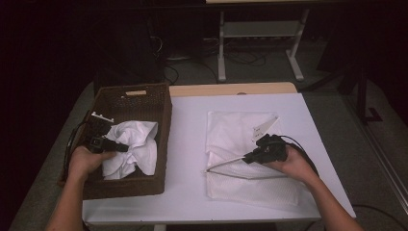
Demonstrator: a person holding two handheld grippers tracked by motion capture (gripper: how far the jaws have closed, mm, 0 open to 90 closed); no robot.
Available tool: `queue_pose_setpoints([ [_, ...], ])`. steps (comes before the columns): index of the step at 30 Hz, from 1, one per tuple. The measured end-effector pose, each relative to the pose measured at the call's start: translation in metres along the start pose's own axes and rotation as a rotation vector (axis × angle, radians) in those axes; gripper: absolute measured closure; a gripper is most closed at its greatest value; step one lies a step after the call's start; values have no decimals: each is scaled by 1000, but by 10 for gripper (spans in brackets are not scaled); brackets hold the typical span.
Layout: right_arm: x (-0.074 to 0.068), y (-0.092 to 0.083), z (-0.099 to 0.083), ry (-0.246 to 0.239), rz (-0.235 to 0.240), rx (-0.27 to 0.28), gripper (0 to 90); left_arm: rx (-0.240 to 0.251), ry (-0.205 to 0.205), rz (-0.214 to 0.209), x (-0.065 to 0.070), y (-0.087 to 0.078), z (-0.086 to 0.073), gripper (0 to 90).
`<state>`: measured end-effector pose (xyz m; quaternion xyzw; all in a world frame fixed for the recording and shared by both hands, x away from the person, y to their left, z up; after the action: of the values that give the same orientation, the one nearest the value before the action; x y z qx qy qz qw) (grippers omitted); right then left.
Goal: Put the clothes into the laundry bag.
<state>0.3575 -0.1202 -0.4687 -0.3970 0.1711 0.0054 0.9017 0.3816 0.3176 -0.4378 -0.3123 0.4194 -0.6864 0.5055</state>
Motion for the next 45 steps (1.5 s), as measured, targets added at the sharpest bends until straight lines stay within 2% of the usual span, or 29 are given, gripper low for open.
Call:
queue_pose_setpoints([
  [7, 1, -3, 1, 11, 6, 12, 868, 59, -59, -98, 0, -18, -1, 725],
  [21, 3, -8, 7, 24, 14, 21, 871, 200, -141, -220, -6, -52, 0, 727],
  [33, 9, -15, 12, 46, 21, 53, 873, 284, -154, -277, -3, -80, 11, 726],
  [45, 19, -26, 21, 57, 13, 86, 874, 356, -143, -321, 5, -112, 27, 727],
])
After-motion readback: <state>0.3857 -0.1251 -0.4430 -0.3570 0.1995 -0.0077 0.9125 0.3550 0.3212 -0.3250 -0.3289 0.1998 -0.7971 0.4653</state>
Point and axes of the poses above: each handheld gripper's, and its own axes: y roughly forward along the jaws, z roughly out of its top, x roughly to its right, the point moved 8 cm from there along y, roughly forward along the jaws, and after that the axes turned 14 degrees about z, right-handed, at the moved point
